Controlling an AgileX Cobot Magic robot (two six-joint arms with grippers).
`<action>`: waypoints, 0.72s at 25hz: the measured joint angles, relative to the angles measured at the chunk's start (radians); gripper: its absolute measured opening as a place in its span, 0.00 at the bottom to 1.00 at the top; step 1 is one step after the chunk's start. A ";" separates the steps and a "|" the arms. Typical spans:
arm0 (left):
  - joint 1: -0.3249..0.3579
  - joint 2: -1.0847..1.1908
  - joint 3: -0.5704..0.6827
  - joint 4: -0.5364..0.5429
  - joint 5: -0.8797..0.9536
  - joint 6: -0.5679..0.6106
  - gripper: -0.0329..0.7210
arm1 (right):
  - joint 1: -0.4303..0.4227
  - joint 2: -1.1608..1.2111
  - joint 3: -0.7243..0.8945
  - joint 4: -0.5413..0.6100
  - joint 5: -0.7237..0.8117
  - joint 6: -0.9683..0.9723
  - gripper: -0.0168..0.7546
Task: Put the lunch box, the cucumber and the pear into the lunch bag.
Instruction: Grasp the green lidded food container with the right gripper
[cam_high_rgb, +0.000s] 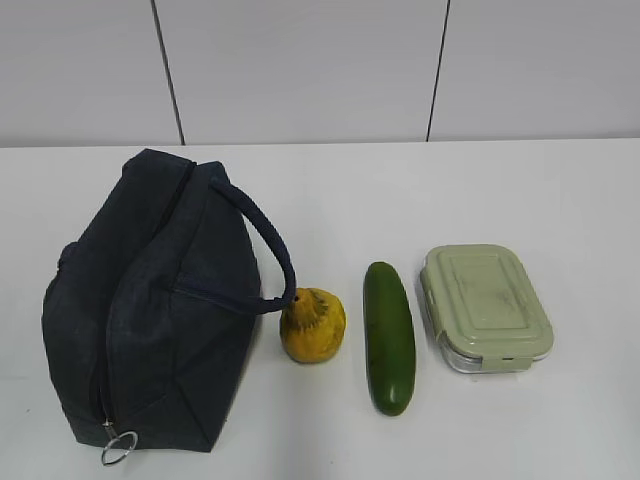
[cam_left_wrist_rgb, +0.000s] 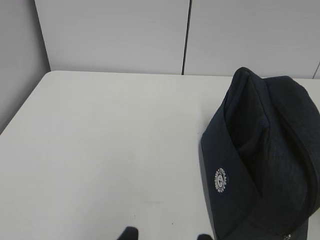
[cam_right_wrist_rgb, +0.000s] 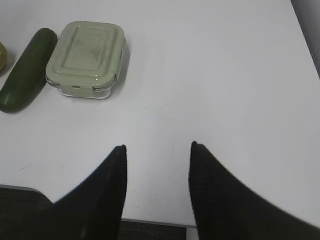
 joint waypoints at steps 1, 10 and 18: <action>0.000 0.000 0.000 0.000 0.000 0.000 0.35 | 0.000 0.000 0.000 0.000 0.000 0.000 0.45; 0.000 0.000 0.000 0.000 0.000 0.000 0.35 | 0.000 0.000 0.000 0.000 -0.005 0.000 0.45; 0.000 0.000 0.000 0.000 0.000 0.000 0.35 | 0.000 0.183 -0.100 0.024 -0.114 0.000 0.46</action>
